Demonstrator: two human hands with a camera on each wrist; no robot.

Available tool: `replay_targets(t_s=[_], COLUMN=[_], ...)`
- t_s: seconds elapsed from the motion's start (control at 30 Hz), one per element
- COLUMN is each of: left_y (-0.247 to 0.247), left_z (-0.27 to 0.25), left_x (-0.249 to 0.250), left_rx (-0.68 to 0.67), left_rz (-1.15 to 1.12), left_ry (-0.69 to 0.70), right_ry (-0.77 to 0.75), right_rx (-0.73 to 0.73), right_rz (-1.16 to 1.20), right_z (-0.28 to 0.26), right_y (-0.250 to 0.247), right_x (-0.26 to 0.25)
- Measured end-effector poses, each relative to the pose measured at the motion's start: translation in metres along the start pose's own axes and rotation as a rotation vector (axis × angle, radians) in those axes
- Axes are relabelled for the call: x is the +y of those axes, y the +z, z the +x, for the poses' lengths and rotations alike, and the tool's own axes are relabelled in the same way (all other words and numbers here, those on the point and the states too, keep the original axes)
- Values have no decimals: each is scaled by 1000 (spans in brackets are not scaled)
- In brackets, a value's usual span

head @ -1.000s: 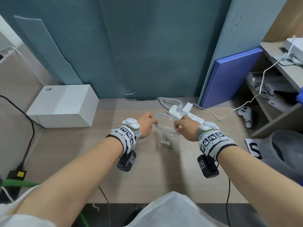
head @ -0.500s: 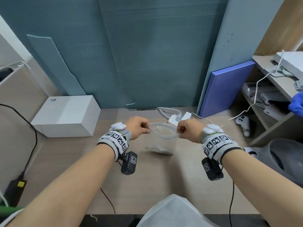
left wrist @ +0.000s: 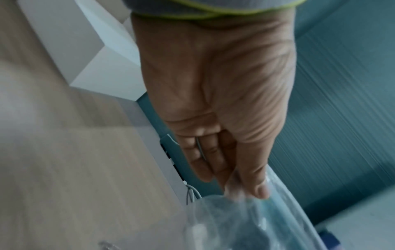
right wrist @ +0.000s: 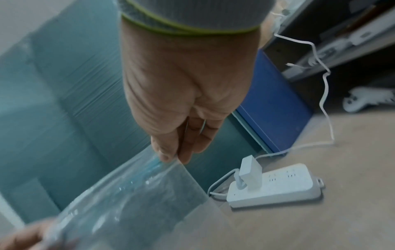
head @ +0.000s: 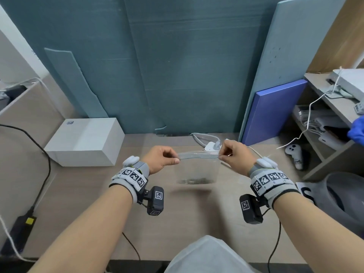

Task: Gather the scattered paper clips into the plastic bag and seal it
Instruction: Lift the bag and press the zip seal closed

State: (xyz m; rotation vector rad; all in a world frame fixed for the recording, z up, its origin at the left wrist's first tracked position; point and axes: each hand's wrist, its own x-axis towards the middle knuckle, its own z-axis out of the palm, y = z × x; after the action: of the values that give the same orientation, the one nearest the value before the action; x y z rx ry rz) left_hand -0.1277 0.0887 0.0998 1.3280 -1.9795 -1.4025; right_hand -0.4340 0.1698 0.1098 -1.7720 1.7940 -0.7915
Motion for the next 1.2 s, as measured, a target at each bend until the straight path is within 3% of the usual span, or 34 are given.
replay_targets(t_s=[0.13,0.33,0.63,1.0,1.2], left_y=[4,17,75,111,114], left_z=[-4,-12,2,22,23], left_x=[-1,3,17,33,36], left_rx=[-4,-24,-198,-70,-34], left_rz=[-61,-358,44,169,401], left_ry=[-14,-78,-18,-15,-89], right_ry=[-18,39,48,105,128], right_rx=[9,-33,-52,17,27], right_rz=[63,141,200,238,258], right_z=[-3,-13,-34,-39,-38], right_y=[5,16,40,41,42], right_x=[1,2,-6,1,1])
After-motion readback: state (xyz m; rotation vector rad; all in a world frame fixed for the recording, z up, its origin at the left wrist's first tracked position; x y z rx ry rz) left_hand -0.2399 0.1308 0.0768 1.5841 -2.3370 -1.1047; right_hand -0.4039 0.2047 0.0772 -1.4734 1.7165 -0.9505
